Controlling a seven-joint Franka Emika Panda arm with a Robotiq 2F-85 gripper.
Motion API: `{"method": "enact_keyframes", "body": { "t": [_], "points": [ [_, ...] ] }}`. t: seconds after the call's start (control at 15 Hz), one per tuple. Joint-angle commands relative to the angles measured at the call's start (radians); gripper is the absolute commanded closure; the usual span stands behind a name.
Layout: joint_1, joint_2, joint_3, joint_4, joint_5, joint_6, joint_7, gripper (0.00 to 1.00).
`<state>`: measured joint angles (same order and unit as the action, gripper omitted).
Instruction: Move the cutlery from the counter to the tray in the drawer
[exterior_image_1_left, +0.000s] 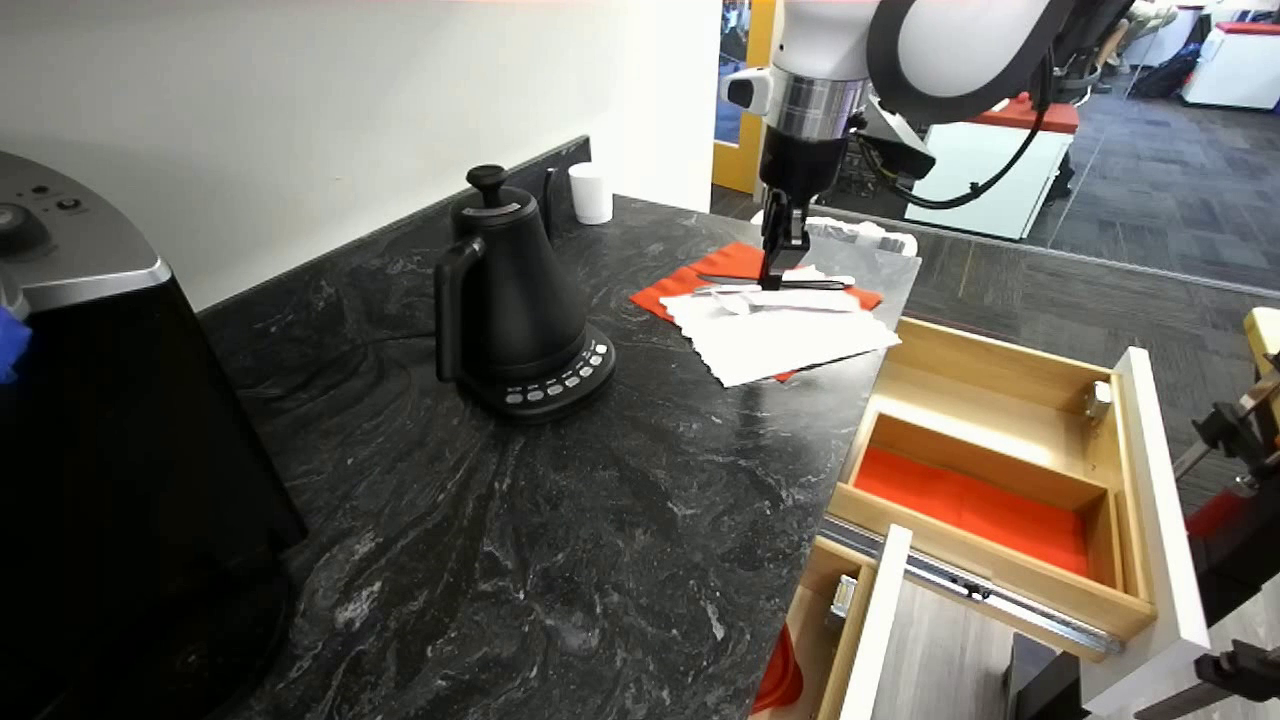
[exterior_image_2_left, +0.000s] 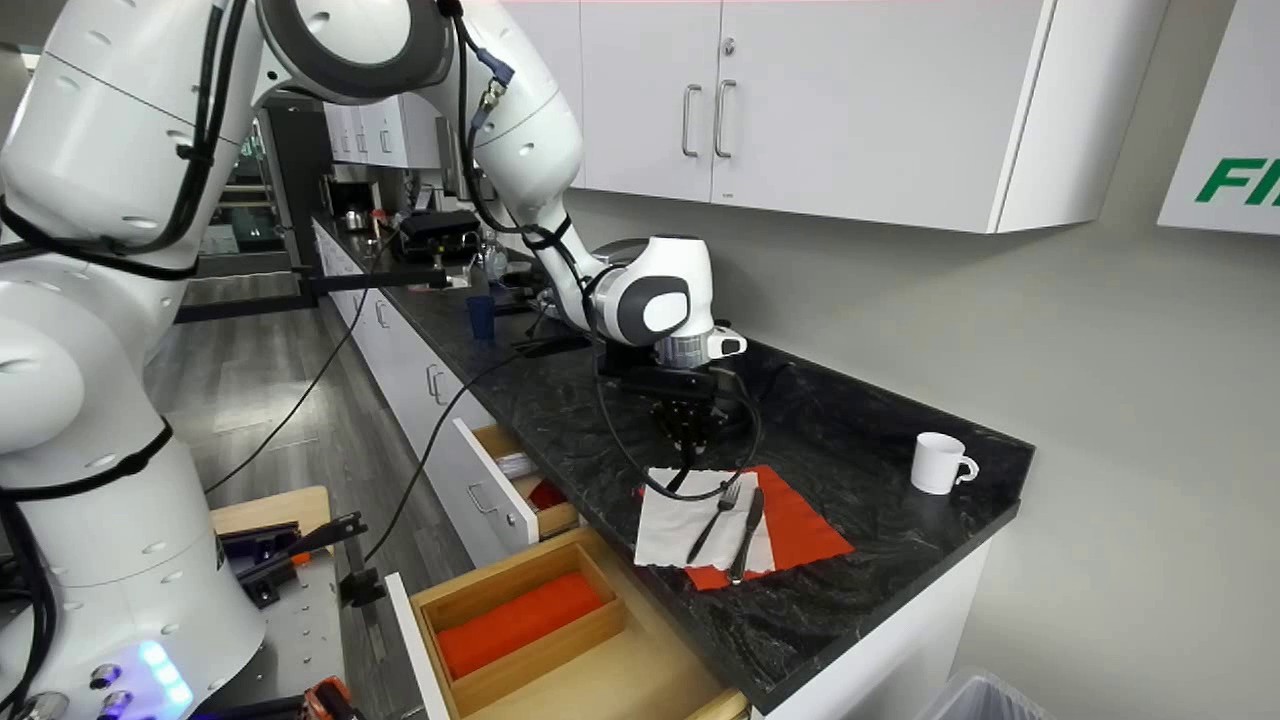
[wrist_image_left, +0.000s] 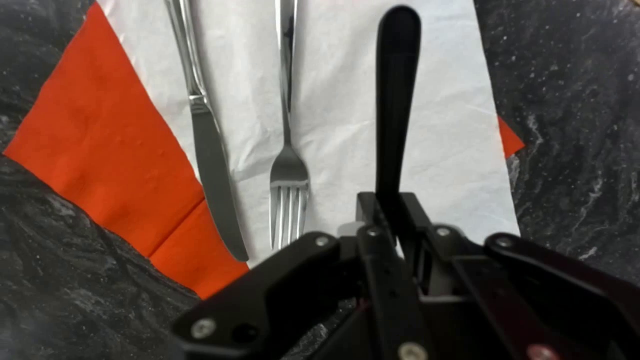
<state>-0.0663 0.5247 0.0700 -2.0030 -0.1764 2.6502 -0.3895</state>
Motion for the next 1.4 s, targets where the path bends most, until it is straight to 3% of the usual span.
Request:
{"method": "enact_keyframes", "body": {
  "t": [0.0,0.27,0.73,1.0,1.33],
  "points": [
    [0.036,-0.127,-0.019,-0.134,0.009,0.014,0.119,0.95],
    [0.025,-0.296,0.017,-0.314,0.068,0.025,0.152,0.95],
    [0.049,-0.545,0.005,-0.634,0.196,0.035,0.253,0.95],
    [0.051,-0.542,-0.011,-0.691,0.246,0.006,0.220,0.95],
    [0.047,-0.455,-0.024,-0.642,0.209,0.006,0.193,0.95]
  ]
}}
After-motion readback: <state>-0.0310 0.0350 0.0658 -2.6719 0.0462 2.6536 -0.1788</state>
